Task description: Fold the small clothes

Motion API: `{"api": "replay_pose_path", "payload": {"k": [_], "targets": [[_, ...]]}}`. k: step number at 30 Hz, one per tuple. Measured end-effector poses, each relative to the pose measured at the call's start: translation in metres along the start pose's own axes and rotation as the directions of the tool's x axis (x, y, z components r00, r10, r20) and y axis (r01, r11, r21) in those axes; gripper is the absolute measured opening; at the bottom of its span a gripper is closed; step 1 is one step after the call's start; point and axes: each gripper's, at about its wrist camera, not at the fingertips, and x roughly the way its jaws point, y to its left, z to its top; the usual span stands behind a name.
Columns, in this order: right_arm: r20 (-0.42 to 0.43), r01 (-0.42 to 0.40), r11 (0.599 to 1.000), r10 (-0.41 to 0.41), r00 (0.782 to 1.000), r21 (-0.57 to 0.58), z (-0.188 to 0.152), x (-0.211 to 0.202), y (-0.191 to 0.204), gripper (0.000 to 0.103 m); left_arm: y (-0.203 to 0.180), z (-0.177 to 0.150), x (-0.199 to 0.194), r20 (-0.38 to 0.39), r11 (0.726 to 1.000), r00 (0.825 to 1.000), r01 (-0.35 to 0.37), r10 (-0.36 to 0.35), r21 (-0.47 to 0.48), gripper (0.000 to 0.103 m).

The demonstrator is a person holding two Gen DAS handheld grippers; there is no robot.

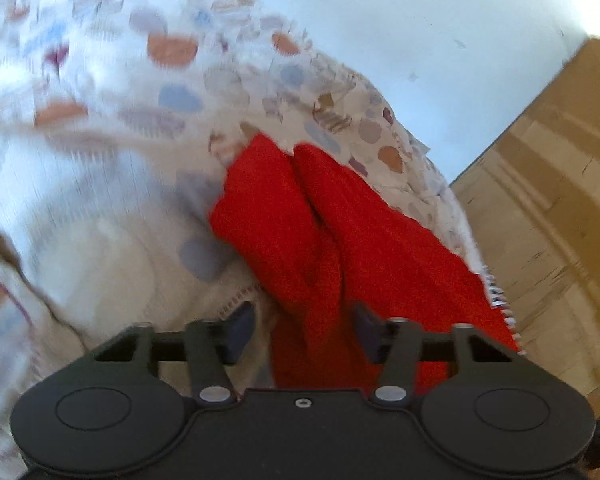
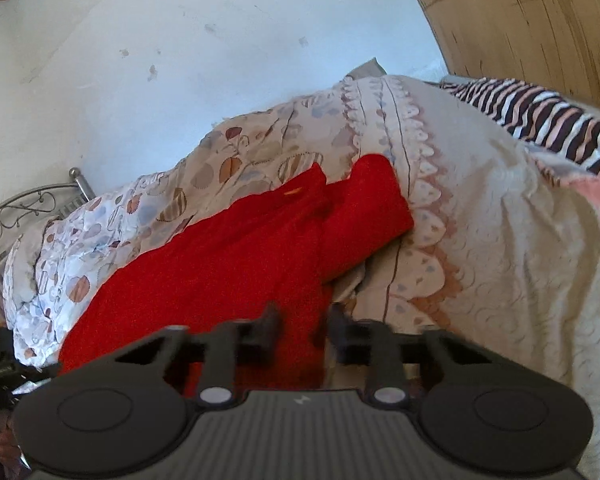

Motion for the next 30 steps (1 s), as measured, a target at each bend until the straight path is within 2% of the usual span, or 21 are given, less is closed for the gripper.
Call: {"api": "replay_pose_path", "payload": {"k": [1, 3, 5, 8, 10, 13, 19, 23, 30], "targets": [[0.005, 0.019, 1.0, -0.019, 1.0, -0.002, -0.001, -0.002, 0.002, 0.009, 0.001, 0.0, 0.002, -0.011, 0.999, 1.0, 0.013, -0.013, -0.029, 0.014], [0.028, 0.035, 0.999, -0.035, 0.999, -0.003, -0.003, -0.011, 0.006, 0.005, -0.006, -0.001, -0.002, 0.019, 1.0, 1.0, -0.001, 0.002, -0.025, 0.007], [0.05, 0.054, 0.999, -0.054, 0.997, 0.005, -0.004, -0.022, 0.009, 0.005, -0.014, -0.002, -0.011, 0.064, 1.0, 0.998, -0.012, 0.013, -0.018, 0.005], [0.047, 0.074, 0.997, -0.075, 0.996, 0.03, -0.014, -0.03, 0.005, 0.004, -0.008, -0.005, -0.02, 0.111, 0.996, 0.993, -0.023, 0.033, -0.091, 0.005], [0.035, 0.081, 0.996, -0.082, 0.996, 0.037, -0.023, -0.028, 0.002, 0.004, 0.005, -0.011, -0.019, 0.107, 0.985, 0.993, -0.026, 0.045, -0.17, 0.005], [0.043, 0.083, 0.995, -0.085, 0.995, 0.051, -0.027, -0.029, 0.001, 0.004, 0.011, -0.018, -0.015, 0.095, 0.975, 0.993, -0.053, 0.075, -0.217, 0.005], [0.037, 0.083, 0.995, -0.085, 0.996, 0.045, -0.03, -0.027, -0.001, 0.005, 0.012, -0.024, -0.017, 0.128, 0.971, 0.986, -0.074, 0.105, -0.227, 0.005], [0.042, 0.084, 0.994, -0.087, 0.995, 0.065, -0.032, -0.026, -0.003, 0.005, 0.022, -0.033, -0.016, 0.127, 0.957, 0.986, -0.064, 0.103, -0.282, 0.005], [0.048, 0.099, 0.994, -0.101, 0.994, 0.038, -0.034, -0.024, 0.0, 0.006, 0.016, -0.031, -0.015, 0.123, 0.964, 0.986, -0.082, 0.116, -0.253, 0.005]]}}
